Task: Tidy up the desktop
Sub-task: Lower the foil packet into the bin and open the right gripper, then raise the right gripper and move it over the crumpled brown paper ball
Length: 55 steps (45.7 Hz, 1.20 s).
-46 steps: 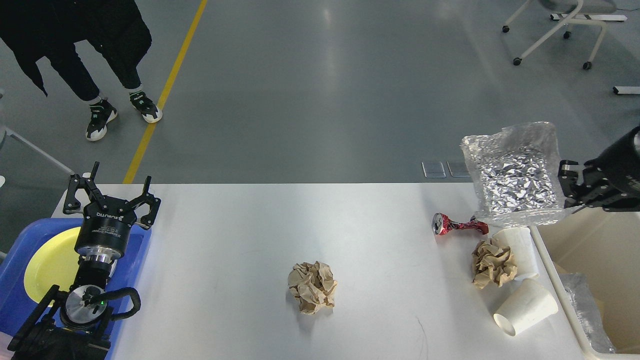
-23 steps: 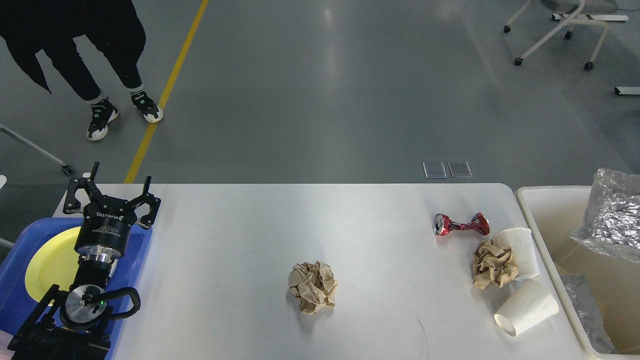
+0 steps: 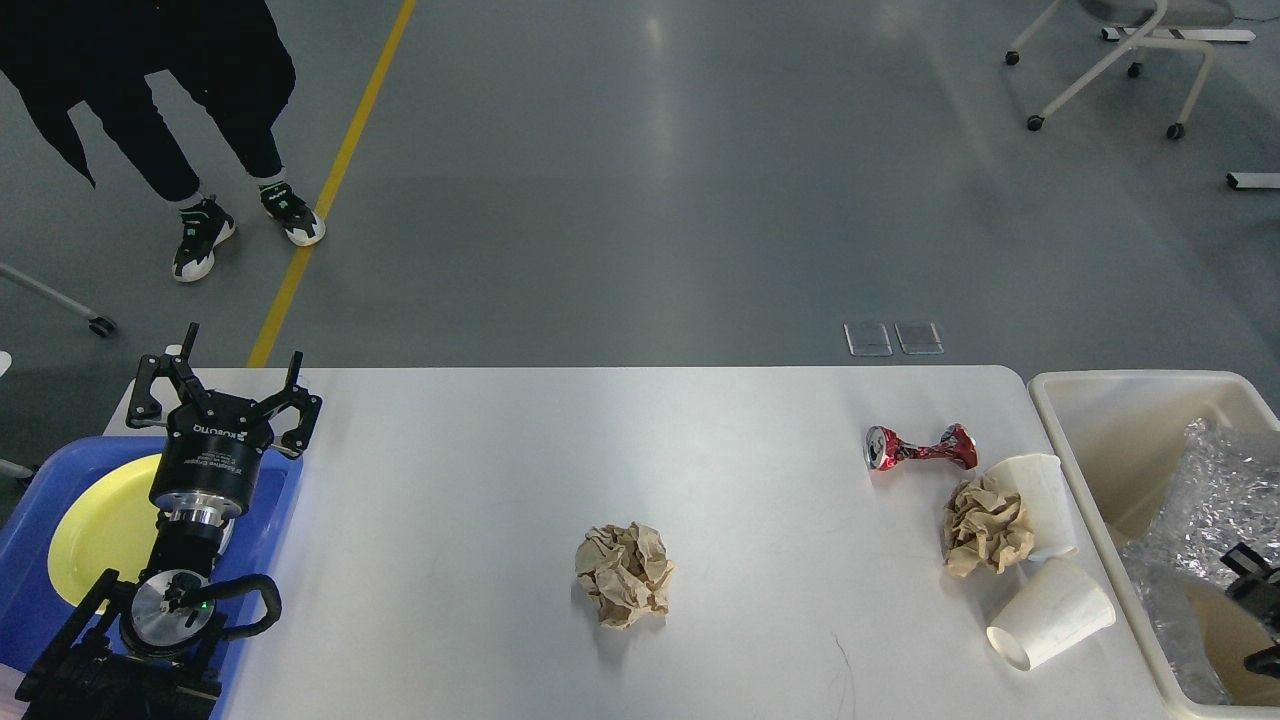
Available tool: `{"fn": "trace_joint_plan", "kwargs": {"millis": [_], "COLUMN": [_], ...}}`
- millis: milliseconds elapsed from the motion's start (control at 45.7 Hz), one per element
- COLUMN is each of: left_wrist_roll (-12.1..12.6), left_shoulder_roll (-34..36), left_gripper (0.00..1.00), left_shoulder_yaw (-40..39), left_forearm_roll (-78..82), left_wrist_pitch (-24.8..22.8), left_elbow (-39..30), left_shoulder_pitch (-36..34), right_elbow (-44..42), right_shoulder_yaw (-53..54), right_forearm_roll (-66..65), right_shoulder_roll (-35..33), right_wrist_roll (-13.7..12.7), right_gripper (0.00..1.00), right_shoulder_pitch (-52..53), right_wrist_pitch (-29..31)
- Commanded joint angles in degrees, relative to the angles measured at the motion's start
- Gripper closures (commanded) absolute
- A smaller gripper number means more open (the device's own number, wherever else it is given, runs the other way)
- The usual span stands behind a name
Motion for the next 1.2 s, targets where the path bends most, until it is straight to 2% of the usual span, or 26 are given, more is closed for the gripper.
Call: {"fn": "trace_joint_plan", "kwargs": {"millis": [0,394,416,481,503,547,591,962,1181], "left_wrist_roll": [0.01,0.01,0.01,0.01,0.01,0.01,-0.08,0.01,0.01], "left_shoulder_roll": [0.00,0.00,0.00,0.00,0.00,0.00,0.00,0.00,0.00], "left_gripper": [0.04,0.04,0.04,0.04,0.04,0.04,0.04,0.04,0.04], "left_shoulder_yaw": [0.00,0.00,0.00,0.00,0.00,0.00,0.00,0.00,0.00], "left_forearm_roll": [0.00,0.00,0.00,0.00,0.00,0.00,0.00,0.00,0.00], "left_wrist_pitch": [-0.08,-0.08,0.00,0.00,-0.08,0.00,-0.08,-0.08,-0.08], "left_elbow": [-0.01,-0.01,-0.01,-0.01,-0.01,-0.01,-0.01,-0.01,-0.01], "left_shoulder_pitch": [0.07,-0.01,-0.01,0.07,0.07,-0.01,-0.01,-0.01,-0.01], "right_elbow": [-5.77,-5.86,-5.86,-5.86,-5.77,-5.51,-5.33,-3.66,3.54], "right_shoulder_yaw": [-0.02,-0.02,-0.02,0.07,0.07,0.07,0.07,0.16,-0.11], "right_forearm_roll": [-0.20,-0.20,-0.12,-0.03,0.06,0.06,0.15,-0.73,-5.29], "right_shoulder_roll": [5.44,6.15,6.15,6.15,6.15,6.15,6.15,5.36,-0.70], "right_wrist_roll": [-0.01,-0.18,-0.10,-0.09,-0.09,-0.09,-0.09,-0.27,-0.53], "right_gripper": [1.00,1.00,0.92,0.43,0.30,0.12,0.02,0.00,0.00], "right_shoulder_pitch": [-3.91,-4.27,-4.27,-4.18,-4.09,-4.09,-4.00,-2.60,4.07], "right_wrist_pitch": [-1.02,-1.28,-1.45,-2.15,-2.77,-4.35,-5.23,-4.27,-0.14]}}
